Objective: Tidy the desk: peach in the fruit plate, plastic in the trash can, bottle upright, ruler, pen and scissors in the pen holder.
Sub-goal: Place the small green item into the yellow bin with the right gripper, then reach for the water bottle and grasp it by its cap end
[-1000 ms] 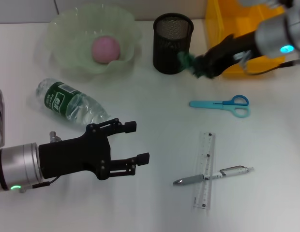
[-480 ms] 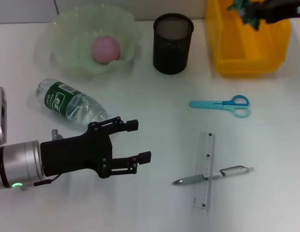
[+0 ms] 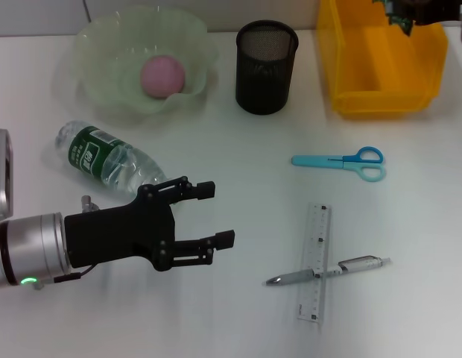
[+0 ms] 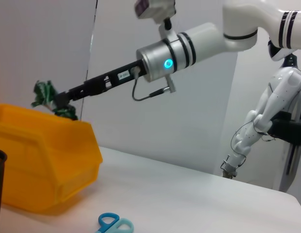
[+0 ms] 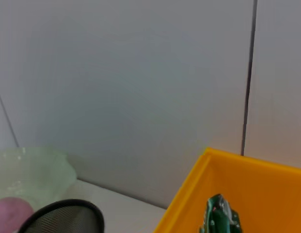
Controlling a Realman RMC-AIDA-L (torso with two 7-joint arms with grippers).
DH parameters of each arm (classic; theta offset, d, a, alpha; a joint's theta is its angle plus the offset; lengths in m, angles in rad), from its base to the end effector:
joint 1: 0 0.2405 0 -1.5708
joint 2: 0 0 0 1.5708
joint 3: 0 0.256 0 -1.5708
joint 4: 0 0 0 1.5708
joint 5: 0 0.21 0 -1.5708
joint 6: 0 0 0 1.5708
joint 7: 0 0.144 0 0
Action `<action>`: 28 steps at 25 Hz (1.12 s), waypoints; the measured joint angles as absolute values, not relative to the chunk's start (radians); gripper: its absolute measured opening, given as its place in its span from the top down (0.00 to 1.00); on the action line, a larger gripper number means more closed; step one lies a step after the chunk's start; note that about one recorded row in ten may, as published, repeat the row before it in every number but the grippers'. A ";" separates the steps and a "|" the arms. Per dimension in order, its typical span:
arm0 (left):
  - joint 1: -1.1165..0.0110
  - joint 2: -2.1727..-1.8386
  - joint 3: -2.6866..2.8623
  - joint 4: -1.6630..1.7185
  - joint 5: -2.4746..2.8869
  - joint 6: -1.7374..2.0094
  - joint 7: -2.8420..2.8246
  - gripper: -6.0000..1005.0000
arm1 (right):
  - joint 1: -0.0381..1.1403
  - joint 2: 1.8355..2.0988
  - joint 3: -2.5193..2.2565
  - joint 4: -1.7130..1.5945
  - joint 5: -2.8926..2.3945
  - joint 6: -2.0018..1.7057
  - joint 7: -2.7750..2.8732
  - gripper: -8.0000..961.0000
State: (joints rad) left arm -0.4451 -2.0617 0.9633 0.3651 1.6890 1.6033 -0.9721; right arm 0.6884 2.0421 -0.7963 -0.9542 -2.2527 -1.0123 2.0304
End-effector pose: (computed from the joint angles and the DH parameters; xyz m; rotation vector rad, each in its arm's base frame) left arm -0.2698 0.2714 -0.0480 -2.7875 -0.4087 -0.9429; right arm 0.2279 0.4483 0.0780 -2.1886 0.8306 0.3265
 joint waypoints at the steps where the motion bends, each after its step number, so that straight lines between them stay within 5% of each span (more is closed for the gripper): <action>1: -0.445 -2.062 0.963 0.365 1.689 1.603 -0.972 0.23 | 0.694 2.042 -0.796 -0.939 -2.254 -0.997 2.022 0.90; 3: -0.446 -2.062 0.963 0.365 1.689 1.603 -0.978 0.23 | 0.699 2.044 -0.796 -0.928 -2.256 -0.972 2.012 0.89; 14: -0.451 -2.062 0.963 0.369 1.689 1.606 -0.985 0.24 | 0.658 2.071 -0.785 -0.925 -2.114 -0.864 1.912 0.42; 19: -0.459 -2.061 0.968 0.367 1.689 1.607 -0.985 0.24 | 0.577 2.073 -0.784 -0.888 -1.701 -0.923 1.608 0.29; 28: -0.463 -2.062 0.976 0.372 1.689 1.607 -0.985 0.24 | 0.460 2.056 -0.773 -0.836 -1.424 -1.179 1.463 0.27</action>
State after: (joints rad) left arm -0.4633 -2.0620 0.9760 0.3724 1.6888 1.6072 -0.9849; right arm 0.4598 2.0557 -0.7730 -0.8363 -1.4240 -1.1794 1.4633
